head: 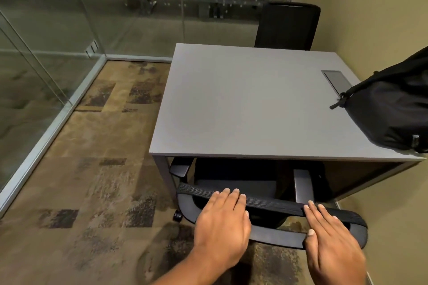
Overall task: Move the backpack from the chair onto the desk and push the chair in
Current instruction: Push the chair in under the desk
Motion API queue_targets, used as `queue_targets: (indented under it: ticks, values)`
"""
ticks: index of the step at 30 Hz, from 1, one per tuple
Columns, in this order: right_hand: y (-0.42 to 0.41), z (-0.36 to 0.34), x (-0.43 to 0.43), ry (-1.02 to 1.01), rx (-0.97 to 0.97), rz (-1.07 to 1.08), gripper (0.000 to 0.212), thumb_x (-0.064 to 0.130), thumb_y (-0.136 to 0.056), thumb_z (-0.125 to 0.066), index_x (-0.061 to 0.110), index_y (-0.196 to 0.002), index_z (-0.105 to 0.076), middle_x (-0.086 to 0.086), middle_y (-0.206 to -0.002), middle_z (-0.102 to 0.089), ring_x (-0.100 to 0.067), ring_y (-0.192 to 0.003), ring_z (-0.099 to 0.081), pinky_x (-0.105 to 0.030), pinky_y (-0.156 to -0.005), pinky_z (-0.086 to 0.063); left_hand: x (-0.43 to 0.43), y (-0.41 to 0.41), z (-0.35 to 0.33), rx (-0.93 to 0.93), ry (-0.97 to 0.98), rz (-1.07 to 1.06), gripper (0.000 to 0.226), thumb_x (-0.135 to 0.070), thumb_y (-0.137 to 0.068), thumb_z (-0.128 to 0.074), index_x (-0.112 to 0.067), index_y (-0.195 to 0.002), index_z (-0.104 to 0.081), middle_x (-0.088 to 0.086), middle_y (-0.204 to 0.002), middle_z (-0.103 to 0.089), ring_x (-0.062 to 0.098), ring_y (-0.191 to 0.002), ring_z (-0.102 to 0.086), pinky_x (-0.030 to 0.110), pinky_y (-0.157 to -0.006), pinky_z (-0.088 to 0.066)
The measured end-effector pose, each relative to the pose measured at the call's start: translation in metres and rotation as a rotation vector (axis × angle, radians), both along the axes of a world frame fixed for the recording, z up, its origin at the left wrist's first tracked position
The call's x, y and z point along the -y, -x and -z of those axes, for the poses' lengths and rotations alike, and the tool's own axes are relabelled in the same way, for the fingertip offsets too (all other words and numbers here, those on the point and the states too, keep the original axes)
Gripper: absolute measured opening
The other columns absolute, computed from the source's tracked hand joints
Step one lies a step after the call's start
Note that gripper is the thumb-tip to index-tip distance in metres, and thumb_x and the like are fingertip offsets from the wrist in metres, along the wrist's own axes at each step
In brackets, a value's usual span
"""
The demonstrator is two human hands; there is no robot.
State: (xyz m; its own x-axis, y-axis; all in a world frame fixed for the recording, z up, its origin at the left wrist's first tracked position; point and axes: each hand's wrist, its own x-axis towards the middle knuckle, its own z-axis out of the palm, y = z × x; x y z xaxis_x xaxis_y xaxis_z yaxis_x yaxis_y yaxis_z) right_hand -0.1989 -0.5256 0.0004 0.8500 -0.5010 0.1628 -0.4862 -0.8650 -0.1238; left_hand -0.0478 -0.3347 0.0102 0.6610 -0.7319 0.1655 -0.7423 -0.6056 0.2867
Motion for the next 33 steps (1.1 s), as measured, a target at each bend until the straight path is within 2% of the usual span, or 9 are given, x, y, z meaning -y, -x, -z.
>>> queue_targets:
  ticks: [5,9,11,16,20,26,33]
  values:
    - [-0.008,0.002,0.020,0.005,-0.116,-0.025,0.065,0.039,-0.094,-0.012,0.009,-0.135,-0.053,-0.005,-0.140,-0.051,-0.021,-0.132,-0.043,-0.031,-0.106,-0.026,0.012,-0.009,0.001,0.013,0.015,-0.004,0.043,-0.035,-0.093,-0.041,-0.017,-0.120,-0.069,-0.001,-0.124,-0.068,0.019,-0.119,-0.060,0.041,-0.103,-0.046]
    - [-0.015,0.000,0.034,-0.004,-0.102,-0.034,0.065,0.039,-0.095,-0.012,0.006,-0.133,-0.052,-0.008,-0.139,-0.053,-0.018,-0.132,-0.036,-0.025,-0.110,-0.015,0.024,-0.014,-0.002,0.020,-0.005,-0.007,0.043,-0.035,-0.094,-0.040,-0.018,-0.121,-0.068,-0.002,-0.124,-0.068,0.018,-0.119,-0.060,0.041,-0.104,-0.044]
    - [-0.018,-0.002,0.040,-0.012,-0.054,-0.041,0.063,0.036,-0.096,-0.014,0.005,-0.132,-0.054,-0.009,-0.138,-0.053,-0.019,-0.132,-0.039,-0.028,-0.110,-0.018,0.033,-0.014,-0.003,0.014,-0.015,-0.014,0.043,-0.035,-0.094,-0.039,-0.018,-0.122,-0.067,-0.003,-0.124,-0.068,0.018,-0.120,-0.059,0.040,-0.106,-0.043]
    - [-0.024,-0.004,0.069,-0.009,0.013,-0.079,0.054,0.028,-0.091,-0.026,0.005,-0.130,-0.057,-0.009,-0.136,-0.054,-0.023,-0.129,-0.047,-0.042,-0.106,-0.035,0.064,-0.011,-0.003,0.002,-0.031,-0.062,0.042,-0.035,-0.094,-0.039,-0.020,-0.124,-0.066,-0.004,-0.127,-0.066,0.018,-0.122,-0.057,0.039,-0.108,-0.040]
    - [-0.028,-0.002,0.105,-0.011,0.032,-0.118,0.054,0.028,-0.092,-0.026,0.005,-0.128,-0.058,-0.010,-0.135,-0.056,-0.025,-0.128,-0.049,-0.043,-0.104,-0.037,0.095,-0.006,-0.006,0.010,-0.051,-0.121,0.042,-0.035,-0.093,-0.040,-0.021,-0.122,-0.067,-0.006,-0.125,-0.067,0.015,-0.121,-0.058,0.036,-0.108,-0.040]
    - [-0.038,-0.004,0.150,-0.006,0.031,-0.188,0.062,0.034,-0.096,-0.016,0.001,-0.125,-0.060,-0.013,-0.133,-0.058,-0.028,-0.124,-0.054,-0.042,-0.104,-0.033,0.135,-0.004,-0.009,0.020,-0.038,-0.184,0.042,-0.033,-0.094,-0.037,-0.021,-0.121,-0.068,-0.007,-0.124,-0.068,0.015,-0.120,-0.059,0.036,-0.106,-0.040]
    - [-0.048,-0.001,0.185,-0.052,0.006,-0.218,0.053,0.030,-0.090,-0.031,0.003,-0.123,-0.062,-0.014,-0.131,-0.059,-0.028,-0.125,-0.054,-0.041,-0.106,-0.033,0.169,-0.014,-0.006,0.014,-0.027,-0.225,0.044,-0.031,-0.095,-0.035,-0.018,-0.122,-0.068,-0.004,-0.126,-0.067,0.018,-0.122,-0.057,0.037,-0.108,-0.037]
